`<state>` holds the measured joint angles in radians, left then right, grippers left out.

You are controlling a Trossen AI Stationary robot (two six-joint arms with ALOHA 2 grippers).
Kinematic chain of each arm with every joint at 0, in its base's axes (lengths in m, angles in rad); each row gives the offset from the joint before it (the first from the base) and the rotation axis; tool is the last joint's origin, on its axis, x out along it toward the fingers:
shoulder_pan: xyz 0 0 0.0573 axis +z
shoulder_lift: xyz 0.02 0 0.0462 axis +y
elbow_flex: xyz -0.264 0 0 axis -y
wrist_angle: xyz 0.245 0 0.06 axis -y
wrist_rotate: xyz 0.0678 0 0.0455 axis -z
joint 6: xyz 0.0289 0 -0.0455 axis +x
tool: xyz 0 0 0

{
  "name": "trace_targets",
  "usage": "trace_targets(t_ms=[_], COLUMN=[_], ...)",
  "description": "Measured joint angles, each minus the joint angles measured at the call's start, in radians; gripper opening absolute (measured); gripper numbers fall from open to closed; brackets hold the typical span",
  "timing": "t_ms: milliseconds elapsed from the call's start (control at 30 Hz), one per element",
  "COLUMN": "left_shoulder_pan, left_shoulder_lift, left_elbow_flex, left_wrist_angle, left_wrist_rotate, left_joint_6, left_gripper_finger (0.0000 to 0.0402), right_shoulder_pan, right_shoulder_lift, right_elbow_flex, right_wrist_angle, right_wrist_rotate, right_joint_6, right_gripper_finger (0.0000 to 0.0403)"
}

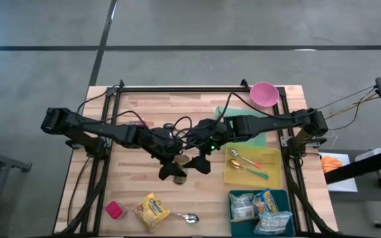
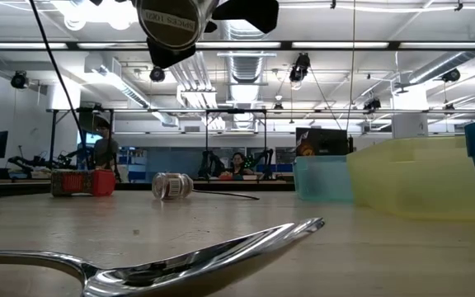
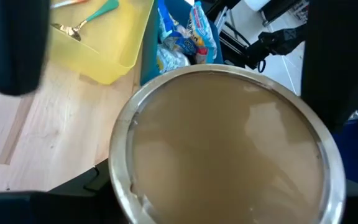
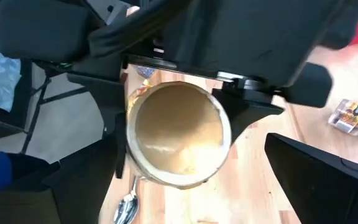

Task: Pick & Place Food Item
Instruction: Put the golden seasoning bottle into the green bin

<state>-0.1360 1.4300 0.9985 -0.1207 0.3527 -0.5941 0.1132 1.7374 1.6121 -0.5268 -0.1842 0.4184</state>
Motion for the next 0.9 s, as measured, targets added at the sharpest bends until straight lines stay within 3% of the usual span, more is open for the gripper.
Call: trace_targets(t_ms=[467, 900], left_shoulder_pan=[0.000, 0.000], left_shoulder_lift=[0.000, 0.000], left_elbow_flex=[0.000, 0.023], left_wrist_angle=[-0.001, 0.004], left_wrist_rotate=[-0.065, -0.047], left_joint_6=[0.027, 0.052], left_gripper_finger=[0.0284, 0.0284], right_shoulder_pan=[0.000, 0.007], right_shoulder_lift=[0.000, -0.002], right_elbow_flex=[-0.014, -0.064], right_wrist_angle=[0.033, 0.085], right_wrist_rotate=[-0.034, -0.039], right_joint_6=[0.128, 0.156], right_gripper_finger=[0.0400, 0.0400])
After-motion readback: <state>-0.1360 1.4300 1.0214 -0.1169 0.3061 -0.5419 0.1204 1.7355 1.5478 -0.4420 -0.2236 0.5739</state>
